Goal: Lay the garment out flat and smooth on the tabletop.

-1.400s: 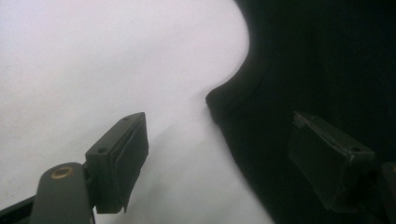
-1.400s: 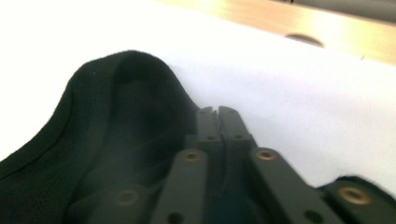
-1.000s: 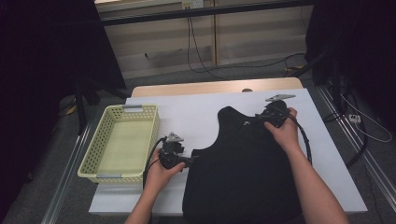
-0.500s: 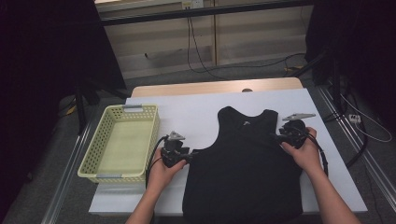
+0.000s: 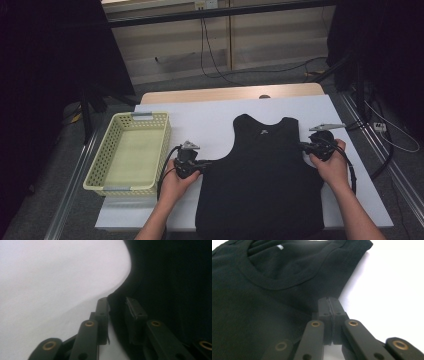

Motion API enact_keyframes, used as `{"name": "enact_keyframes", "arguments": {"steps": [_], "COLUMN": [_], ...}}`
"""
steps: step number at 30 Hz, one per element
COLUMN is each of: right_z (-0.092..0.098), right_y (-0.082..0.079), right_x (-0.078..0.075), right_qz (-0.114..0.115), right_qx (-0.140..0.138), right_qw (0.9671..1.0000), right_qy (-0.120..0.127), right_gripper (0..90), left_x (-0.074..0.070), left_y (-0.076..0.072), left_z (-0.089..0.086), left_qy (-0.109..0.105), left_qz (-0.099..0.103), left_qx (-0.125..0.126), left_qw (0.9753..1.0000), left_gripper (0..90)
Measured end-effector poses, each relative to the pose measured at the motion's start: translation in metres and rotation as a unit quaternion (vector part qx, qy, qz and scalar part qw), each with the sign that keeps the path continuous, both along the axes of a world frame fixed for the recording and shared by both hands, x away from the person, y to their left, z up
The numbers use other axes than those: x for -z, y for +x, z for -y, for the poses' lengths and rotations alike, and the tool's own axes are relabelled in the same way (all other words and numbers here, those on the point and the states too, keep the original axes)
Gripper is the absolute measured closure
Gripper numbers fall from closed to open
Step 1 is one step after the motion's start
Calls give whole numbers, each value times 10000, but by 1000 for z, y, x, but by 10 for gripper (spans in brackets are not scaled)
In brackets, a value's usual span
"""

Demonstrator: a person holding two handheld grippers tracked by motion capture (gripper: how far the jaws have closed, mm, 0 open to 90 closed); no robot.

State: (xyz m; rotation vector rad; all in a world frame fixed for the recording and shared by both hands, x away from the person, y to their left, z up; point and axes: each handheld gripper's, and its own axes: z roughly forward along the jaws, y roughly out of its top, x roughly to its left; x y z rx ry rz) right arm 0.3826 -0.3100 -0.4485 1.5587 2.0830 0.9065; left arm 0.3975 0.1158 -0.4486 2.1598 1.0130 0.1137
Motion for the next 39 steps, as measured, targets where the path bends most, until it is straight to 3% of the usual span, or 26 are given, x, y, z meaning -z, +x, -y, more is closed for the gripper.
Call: {"name": "enact_keyframes", "arguments": {"steps": [2, 4, 9, 12, 15, 17, 19, 24, 26, 29, 31, 33, 39], "right_z": [0, 1, -2, -1, 6, 11, 15, 22, 23, 21, 21, 27, 48], "right_y": [-3, -6, -27, -41, -57, -68, -79, -100, -106, -108, -107, -110, -122], "right_x": [0, -3, -7, -6, -7, -8, -8, 2, 4, 3, 3, -1, -4], "right_qz": [84, 115, 127, 164, 270, 271, 263, 75, 96, -15, 6, 35, -6], "right_qx": [65, 92, -96, -117, 38, 117, 185, 286, 265, 34, 10, 175, 345], "right_qw": [9999, 9999, 9998, 9998, 9996, 9996, 9995, 9996, 9995, 9993, 9995, 9997, 9987], "right_qy": [-129, 54, 86, 47, -44, 36, -44, 17, 167, 365, 311, 168, 376], "right_gripper": [774, 742, 573, 543, 531, 530, 546, 590, 639, 841, 856, 862, 863], "left_x": [0, 0, 0, 0, 0, -1, -1, -3, -3, -1, -1, -2, -4], "left_y": [0, 0, 0, 1, 0, 0, 0, 0, -1, 0, 1, 1, 1], "left_z": [0, 0, 1, 0, 0, 1, 1, 0, 0, 2, 2, 0, 0], "left_qy": [-23, -29, -28, -13, -10, 3, 35, 45, 53, 64, 50, 32, -36], "left_qz": [-44, -71, -126, -123, -134, -143, -104, -71, -72, -84, -98, -118, -151], "left_qx": [5, 21, 75, 45, 57, 70, 29, 37, 70, 57, 45, 68, 73], "left_qw": [10000, 10000, 9999, 9999, 9999, 9999, 9999, 10000, 9999, 9999, 9999, 9999, 9999], "left_gripper": [772, 790, 813, 838, 859, 867, 871, 873, 873, 873, 873, 874, 874]}}
